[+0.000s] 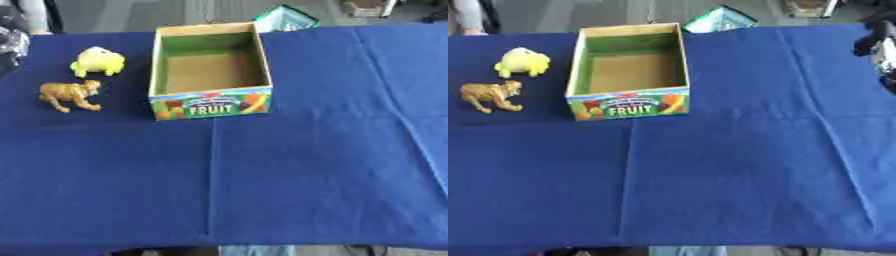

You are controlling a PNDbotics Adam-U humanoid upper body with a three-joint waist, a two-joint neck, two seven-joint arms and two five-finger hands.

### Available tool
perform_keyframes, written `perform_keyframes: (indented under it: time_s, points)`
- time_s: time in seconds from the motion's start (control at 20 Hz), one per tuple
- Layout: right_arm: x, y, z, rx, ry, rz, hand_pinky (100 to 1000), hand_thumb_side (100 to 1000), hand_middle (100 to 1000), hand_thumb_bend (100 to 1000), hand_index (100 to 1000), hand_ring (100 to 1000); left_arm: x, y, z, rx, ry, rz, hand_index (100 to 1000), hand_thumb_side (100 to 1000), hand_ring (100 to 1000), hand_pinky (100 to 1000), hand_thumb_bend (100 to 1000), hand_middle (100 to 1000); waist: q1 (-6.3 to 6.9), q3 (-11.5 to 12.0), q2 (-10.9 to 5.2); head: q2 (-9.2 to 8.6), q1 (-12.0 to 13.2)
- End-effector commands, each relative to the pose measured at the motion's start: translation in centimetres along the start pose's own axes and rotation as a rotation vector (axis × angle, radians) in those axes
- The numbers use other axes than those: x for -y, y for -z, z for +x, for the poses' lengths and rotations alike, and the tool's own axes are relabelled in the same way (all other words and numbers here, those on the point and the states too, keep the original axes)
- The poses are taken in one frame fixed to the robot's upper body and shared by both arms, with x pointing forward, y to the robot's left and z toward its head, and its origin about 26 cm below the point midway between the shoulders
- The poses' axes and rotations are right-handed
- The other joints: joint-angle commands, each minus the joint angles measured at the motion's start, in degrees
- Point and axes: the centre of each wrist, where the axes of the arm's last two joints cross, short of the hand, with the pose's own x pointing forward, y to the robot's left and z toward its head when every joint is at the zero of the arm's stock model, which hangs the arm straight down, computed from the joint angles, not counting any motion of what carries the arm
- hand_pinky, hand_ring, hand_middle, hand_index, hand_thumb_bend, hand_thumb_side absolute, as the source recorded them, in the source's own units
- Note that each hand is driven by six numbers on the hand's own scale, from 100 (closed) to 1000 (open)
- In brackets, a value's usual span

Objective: Pick up objects on the table and place them in the box.

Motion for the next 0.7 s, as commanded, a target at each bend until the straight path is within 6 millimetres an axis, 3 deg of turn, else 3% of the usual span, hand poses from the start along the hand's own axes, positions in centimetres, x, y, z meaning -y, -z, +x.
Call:
perform_keyframes:
  time_s: [0.05,0.35,0.7]
  points:
    - [0.4,0.3,0.5,0.017,-0.020,0.010,614,270,615,100,814,583,-2.0,1.2,0.0,0.023,0.191,-0.020,754,339,532,577,208,607,0.01,-0.2,-0.93,-0.51,0.3]
    - [0.4,0.3,0.5,0.013,-0.020,0.016,615,273,615,100,818,583,-2.8,3.3,-1.2,0.008,0.486,-0.146,773,247,572,622,226,634,0.07,-0.5,-1.02,-0.84,0.6]
    - [0.3,0.3,0.5,0.012,-0.020,0.023,615,279,614,100,819,583,-2.7,5.0,-3.6,-0.066,0.607,-0.298,793,184,601,654,236,656,0.04,-0.9,-1.01,-1.11,0.9]
